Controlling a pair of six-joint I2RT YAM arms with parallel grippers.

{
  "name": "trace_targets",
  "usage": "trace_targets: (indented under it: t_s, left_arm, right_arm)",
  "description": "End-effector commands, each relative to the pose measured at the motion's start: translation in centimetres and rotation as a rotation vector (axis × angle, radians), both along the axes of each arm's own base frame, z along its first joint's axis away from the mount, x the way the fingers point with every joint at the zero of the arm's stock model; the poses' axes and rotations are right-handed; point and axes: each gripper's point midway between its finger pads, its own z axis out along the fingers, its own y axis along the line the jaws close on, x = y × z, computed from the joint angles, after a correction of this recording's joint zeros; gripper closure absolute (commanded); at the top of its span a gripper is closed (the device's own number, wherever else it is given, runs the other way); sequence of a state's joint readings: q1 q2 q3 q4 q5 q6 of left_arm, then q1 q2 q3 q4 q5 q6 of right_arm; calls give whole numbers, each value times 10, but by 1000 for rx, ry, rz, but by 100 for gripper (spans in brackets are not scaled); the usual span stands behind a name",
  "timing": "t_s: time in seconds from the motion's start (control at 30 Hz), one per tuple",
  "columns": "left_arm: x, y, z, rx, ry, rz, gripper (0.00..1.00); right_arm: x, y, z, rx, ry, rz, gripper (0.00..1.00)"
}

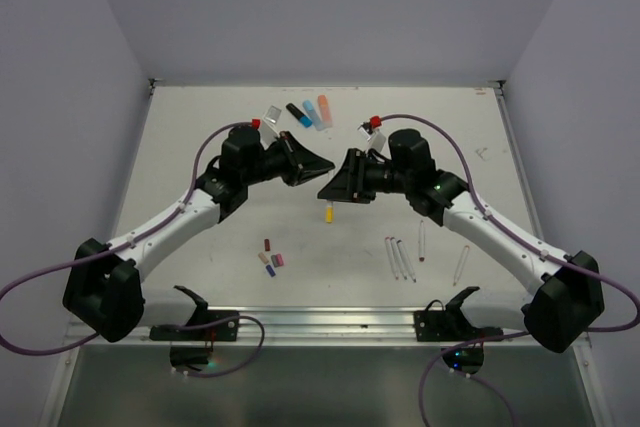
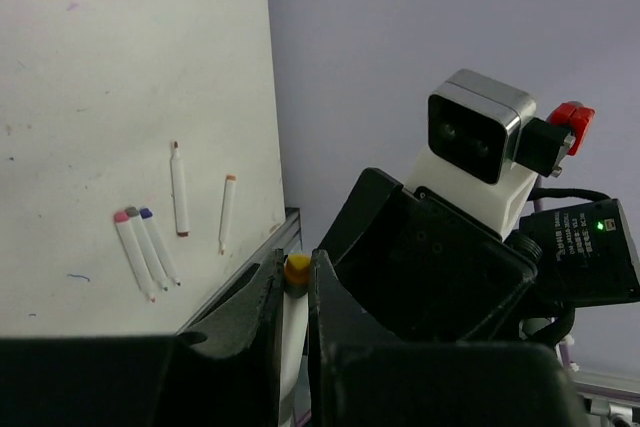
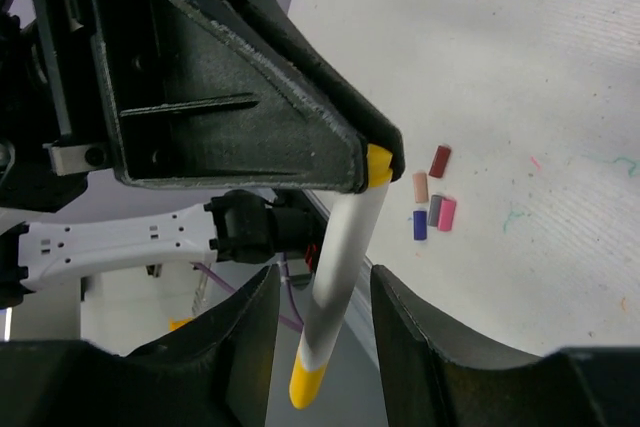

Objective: Open the pen caps

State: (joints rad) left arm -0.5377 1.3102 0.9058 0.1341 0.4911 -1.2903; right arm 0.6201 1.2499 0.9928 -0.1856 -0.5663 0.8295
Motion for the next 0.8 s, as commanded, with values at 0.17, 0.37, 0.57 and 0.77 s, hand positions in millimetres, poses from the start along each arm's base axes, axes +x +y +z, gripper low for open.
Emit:
trace_targets:
  t_s: [0.17, 0.37, 0.57, 0.77]
  left_arm:
    - [-12, -7, 34, -73, -83, -22, 100]
    - [-11, 7, 52, 32, -218, 13, 66]
    - [-32, 30, 36, 110, -264, 37, 41]
    - [-57, 26, 23, 87, -295, -71, 42]
  right_arm:
    - [3, -3, 3, 6, -30, -32, 100]
    - [-3, -16, -4, -37, 2, -82, 100]
    - [-5, -20, -9, -34, 37, -118, 100]
    - [-1, -20, 5, -9, 26, -146, 100]
